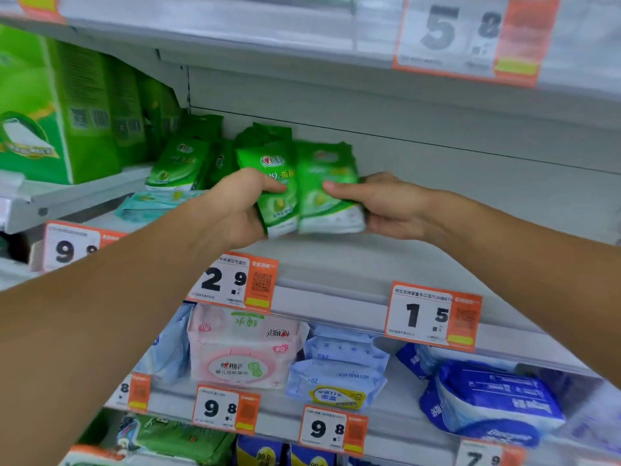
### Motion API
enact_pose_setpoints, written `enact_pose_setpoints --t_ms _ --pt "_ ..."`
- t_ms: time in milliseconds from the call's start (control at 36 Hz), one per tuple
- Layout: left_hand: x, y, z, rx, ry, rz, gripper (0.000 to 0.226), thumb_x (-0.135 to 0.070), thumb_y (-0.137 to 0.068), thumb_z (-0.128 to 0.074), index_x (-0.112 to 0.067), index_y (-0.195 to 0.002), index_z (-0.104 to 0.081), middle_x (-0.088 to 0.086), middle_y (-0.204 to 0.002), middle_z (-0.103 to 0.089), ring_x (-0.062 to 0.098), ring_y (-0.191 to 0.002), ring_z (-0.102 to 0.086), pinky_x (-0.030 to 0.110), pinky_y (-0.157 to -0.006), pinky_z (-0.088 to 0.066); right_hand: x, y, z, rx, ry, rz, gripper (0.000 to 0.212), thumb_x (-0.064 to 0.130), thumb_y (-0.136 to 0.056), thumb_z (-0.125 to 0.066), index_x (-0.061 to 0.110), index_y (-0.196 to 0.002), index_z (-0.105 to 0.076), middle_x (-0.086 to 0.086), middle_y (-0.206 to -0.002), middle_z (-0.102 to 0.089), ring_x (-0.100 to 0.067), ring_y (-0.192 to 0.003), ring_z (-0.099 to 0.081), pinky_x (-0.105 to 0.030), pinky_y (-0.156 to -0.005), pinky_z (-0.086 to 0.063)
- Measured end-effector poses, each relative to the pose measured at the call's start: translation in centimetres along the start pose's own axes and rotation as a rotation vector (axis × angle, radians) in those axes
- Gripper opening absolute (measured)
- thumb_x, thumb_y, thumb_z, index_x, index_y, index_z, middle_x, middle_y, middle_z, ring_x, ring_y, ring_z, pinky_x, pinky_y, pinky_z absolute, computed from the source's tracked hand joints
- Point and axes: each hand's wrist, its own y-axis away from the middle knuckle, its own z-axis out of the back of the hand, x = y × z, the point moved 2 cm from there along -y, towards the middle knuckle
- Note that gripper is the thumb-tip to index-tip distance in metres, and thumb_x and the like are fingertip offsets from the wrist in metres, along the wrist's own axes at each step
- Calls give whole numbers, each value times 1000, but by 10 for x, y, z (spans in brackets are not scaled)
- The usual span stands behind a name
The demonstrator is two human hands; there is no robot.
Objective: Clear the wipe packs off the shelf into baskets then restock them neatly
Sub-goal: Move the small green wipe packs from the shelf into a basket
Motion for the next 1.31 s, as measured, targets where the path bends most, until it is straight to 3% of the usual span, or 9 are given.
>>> enact_pose_setpoints --t_ms 83,194,306,444,583,750,1000,1167,1306 --pt "6 3 -13 99 33 -59 44 -36 -86 -67 -8 -121 -67 13 -110 -74 27 -97 -73 42 -78 -60 -4 -6 -11 53 152 -14 31 26 -105 -47 1 -114 -64 -15 -114 -71 -28 -99 -70 -39 -89 -59" --pt "11 -7 -2 -111 -73 -232 51 1 -69 -83 -4 -117 -67 13 -101 -76 25 -82 -76 37 -62 -61 15 -28 19 -243 654 -14 55 54 -102 -43 8 -98 -73 -12 -109 -72 -31 -98 -68 -37 -82 -59" --pt "3 -6 7 -112 -59 -338 63 8 -62 -84 -5 -120 -63 11 -100 -76 24 -84 -76 38 -63 -61 1 -57 58 -371 1269 -166 98 62 -81 -71 14 -155 -29 -9 -156 -39 -29 -139 -42 -34 -109 -40" --pt "-2 6 14 -47 -90 -373 74 17 -64 -79 -7 -129 -52 11 -106 -74 24 -88 -75 39 -66 -62 -37 -75 71 -415 1072 -276 73 58 -83 -70 4 -128 -50 -12 -123 -59 -28 -105 -57 -32 -80 -47" --pt "-9 20 12 5 -22 -418 74 22 -66 -72 -4 -132 -52 15 -113 -72 27 -95 -74 40 -71 -62 -9 -38 65 -614 1005 -123 69 54 -53 -82 5 -98 -64 -10 -97 -66 -25 -84 -64 -24 -52 -43" --pt "-19 50 2 32 113 -455 79 17 -59 -74 -1 -133 -53 18 -115 -71 30 -97 -73 40 -68 -61 6 79 31 -759 953 316 78 32 -56 -91 12 -117 -47 -5 -105 -50 -23 -89 -51 -28 -73 -40" --pt "-11 110 -12 -3 264 -442 66 10 -69 -73 3 -132 -54 19 -119 -69 28 -97 -72 41 -71 -61 -26 185 -26 -639 572 278 96 59 -43 -92 27 -123 -49 11 -106 -64 -6 -94 -64 -30 -82 -54" --pt "43 158 -14 -39 22 -307 46 12 -69 -72 1 -113 -66 12 -94 -76 23 -80 -75 37 -65 -62 -43 209 -50 -390 134 177 44 31 -71 -87 20 -105 -62 2 -86 -72 -11 -64 -70 -26 -49 -51" --pt "89 182 7 -17 7 -208 58 0 -61 -77 0 -118 -66 16 -107 -74 28 -93 -74 41 -77 -61 -68 227 -56 302 -751 -207 62 53 -84 -52 5 -122 -63 -20 -117 -63 -31 -86 -65 -35 -64 -57"
